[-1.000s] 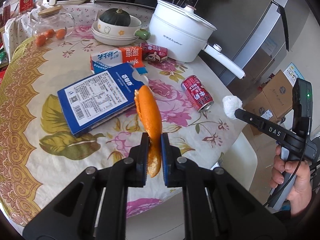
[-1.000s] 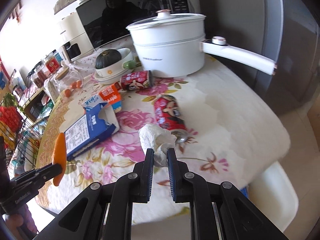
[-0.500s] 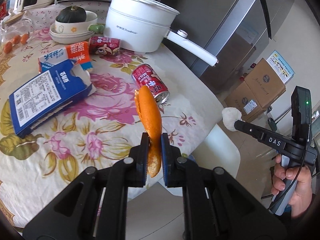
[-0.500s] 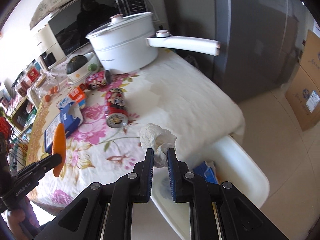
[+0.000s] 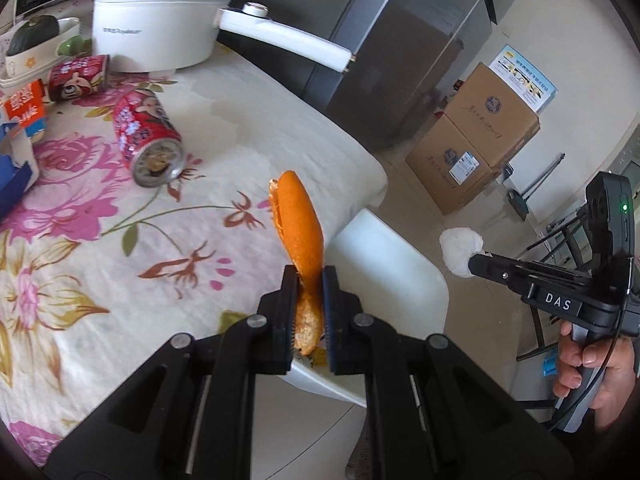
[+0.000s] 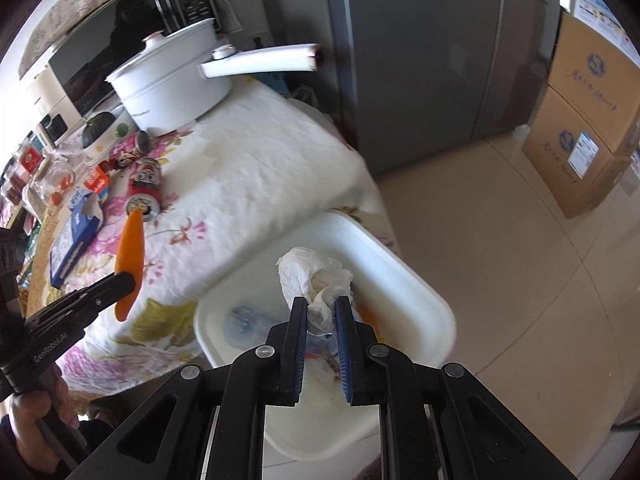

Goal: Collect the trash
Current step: 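Carry peel and tissue over the bin and open both tools to drop them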

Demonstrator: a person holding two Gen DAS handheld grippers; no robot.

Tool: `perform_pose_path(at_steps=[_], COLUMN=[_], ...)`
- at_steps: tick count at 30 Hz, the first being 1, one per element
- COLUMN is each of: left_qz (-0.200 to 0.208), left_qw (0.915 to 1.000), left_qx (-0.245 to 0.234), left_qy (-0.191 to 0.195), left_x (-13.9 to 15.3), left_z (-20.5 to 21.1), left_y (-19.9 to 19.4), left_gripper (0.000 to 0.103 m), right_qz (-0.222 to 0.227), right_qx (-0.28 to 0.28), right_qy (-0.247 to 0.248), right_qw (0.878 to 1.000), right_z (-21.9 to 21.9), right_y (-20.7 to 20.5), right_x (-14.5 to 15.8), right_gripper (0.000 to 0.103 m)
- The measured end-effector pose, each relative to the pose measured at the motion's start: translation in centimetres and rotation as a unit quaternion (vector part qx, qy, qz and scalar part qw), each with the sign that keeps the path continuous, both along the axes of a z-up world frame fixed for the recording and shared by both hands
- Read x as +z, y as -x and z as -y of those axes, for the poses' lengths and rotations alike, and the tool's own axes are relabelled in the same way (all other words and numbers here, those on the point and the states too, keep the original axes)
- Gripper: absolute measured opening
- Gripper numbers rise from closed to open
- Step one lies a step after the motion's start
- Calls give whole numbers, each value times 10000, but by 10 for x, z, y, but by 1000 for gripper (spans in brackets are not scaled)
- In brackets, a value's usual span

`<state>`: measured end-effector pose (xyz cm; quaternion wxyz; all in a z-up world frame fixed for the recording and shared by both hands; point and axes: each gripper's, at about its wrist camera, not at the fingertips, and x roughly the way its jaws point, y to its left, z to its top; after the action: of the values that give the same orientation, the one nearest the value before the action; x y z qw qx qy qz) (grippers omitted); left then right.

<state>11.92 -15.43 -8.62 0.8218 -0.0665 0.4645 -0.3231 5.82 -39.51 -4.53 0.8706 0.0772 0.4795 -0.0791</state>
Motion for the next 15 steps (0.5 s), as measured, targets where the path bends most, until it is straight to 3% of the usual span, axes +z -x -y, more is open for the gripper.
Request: perform_pose_path(at_steps=[12,15], left_qz=[-13,-33], left_qw=[9989,9992], left_qx=[-454,-316], left_qy=[-119,-237], left_x=[-22,-23], left_z=[51,53], left_y=[5,2], left_gripper=[14,46], right_qz=[-162,-188], right_qx=[-165,-150], right_qy=[42,56], right_qw=[9997,9997], right_z=[33,36], right_y=[8,9], right_x=[-9,-11], right_gripper=[15,15])
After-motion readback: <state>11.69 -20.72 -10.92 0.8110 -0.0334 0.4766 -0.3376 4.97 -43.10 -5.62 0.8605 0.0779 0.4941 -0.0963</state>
